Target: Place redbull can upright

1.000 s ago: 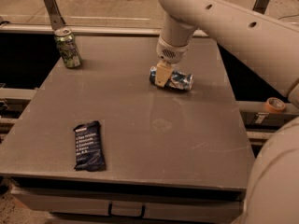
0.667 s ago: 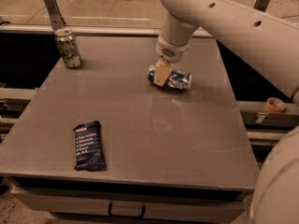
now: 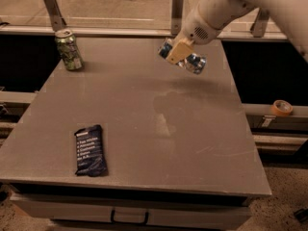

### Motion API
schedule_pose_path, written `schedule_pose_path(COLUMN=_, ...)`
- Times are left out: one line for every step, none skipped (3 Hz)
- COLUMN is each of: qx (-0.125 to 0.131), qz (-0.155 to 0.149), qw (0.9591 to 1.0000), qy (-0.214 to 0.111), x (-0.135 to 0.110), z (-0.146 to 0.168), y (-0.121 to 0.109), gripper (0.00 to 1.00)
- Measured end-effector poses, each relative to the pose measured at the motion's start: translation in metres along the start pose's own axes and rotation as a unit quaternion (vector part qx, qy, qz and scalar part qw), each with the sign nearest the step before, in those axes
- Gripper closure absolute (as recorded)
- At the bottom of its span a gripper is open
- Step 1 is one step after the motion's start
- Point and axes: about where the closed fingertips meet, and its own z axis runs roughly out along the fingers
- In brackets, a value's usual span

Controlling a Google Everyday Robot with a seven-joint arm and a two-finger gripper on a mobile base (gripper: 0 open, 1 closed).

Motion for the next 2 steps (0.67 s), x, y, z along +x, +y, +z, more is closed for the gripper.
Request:
schedule_pose_path(qx=0.008, qz=-0.011, qw=0.985, qy=-0.172, x=-0.001, z=-0.043, y=-0.02, gripper=1.0)
schedule_pose_path(qx=-0.005, qz=-0.001, qw=0.9582, qy=-0.286, x=-0.001, z=-0.059, y=-0.015, gripper=1.0)
